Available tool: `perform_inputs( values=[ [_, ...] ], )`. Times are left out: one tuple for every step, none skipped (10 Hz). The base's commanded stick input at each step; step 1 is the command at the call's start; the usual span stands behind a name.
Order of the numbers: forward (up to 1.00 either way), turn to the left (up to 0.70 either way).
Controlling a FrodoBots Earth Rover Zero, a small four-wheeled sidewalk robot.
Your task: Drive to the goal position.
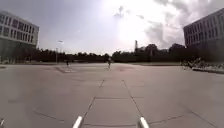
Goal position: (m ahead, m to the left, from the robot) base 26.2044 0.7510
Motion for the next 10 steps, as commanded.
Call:
perform_inputs(
  values=[
    [1.00, -0.01],
    [1.00, -0.01],
    [1.00, -0.01],
    [1.00, -0.35],
    [1.00, 0.01],
    [1.00, 0.01],
    [1.00, 0.01],
    [1.00, 0.01],
    [1.00, 0.00],
    [1.00, -0.07]
  ],
)
